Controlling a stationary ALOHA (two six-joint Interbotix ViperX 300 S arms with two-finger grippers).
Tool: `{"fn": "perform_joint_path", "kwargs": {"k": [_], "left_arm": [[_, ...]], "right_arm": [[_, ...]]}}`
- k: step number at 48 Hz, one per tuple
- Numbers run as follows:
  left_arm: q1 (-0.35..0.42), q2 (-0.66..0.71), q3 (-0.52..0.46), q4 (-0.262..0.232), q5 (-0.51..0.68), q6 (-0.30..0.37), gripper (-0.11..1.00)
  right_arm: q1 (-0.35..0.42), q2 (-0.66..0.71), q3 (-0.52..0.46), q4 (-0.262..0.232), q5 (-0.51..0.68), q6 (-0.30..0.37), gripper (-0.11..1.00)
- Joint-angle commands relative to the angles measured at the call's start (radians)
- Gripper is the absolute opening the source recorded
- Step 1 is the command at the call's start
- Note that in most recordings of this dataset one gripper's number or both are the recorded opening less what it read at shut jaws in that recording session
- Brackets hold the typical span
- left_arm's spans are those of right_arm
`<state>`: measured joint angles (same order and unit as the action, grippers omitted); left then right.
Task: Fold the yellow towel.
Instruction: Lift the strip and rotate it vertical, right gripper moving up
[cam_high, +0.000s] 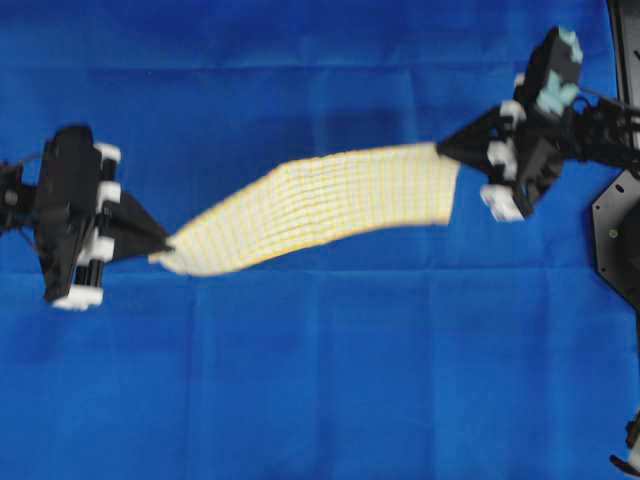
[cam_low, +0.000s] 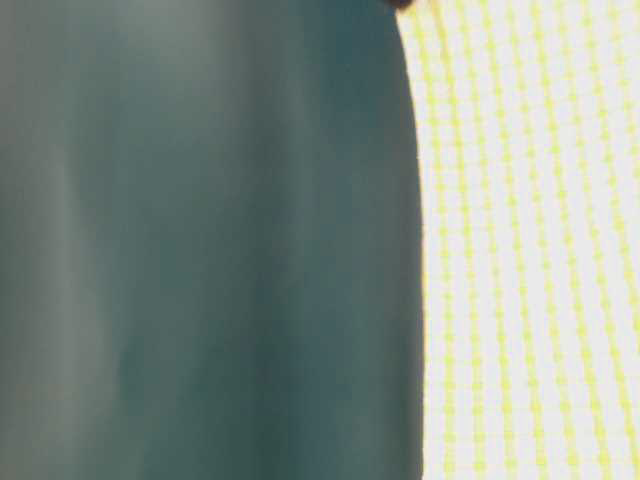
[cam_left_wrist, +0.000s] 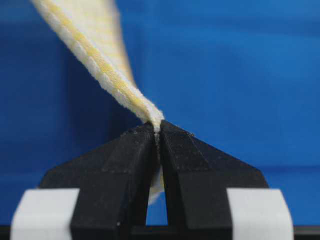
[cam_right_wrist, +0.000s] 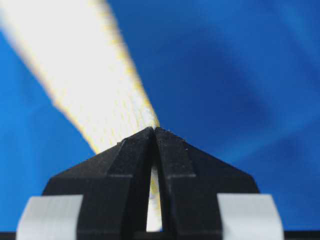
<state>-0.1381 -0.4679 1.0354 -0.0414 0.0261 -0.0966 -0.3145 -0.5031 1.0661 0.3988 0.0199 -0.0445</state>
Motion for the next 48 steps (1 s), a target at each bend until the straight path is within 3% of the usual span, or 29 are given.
{"fn": "perform_joint_path", "kwargs": {"k": [1, 11, 21, 36, 48], "left_arm": [[-0.046, 0.014, -0.032, -0.002, -0.043, 0.002, 0.02], [-0.103, 0.097, -0.092, -0.002, -0.117, 0.005, 0.02], [-0.115, 0.245, -0.244, 0.000, -0.126, 0.034, 0.02], [-0.115, 0.453, -0.515, 0.002, -0.071, 0.150, 0.02], [-0.114, 0.569, -0.695, 0.002, 0.015, 0.193, 0.02]], "right_arm": [[-0.058, 0.034, -0.048, -0.018, -0.018, -0.002, 0.02], [-0.172, 0.129, -0.138, -0.066, -0.020, -0.006, 0.02], [-0.225, 0.224, -0.259, -0.124, -0.020, -0.006, 0.02], [-0.270, 0.360, -0.422, -0.184, 0.005, -0.008, 0.02], [-0.270, 0.393, -0.463, -0.199, 0.014, -0.008, 0.02]]}}
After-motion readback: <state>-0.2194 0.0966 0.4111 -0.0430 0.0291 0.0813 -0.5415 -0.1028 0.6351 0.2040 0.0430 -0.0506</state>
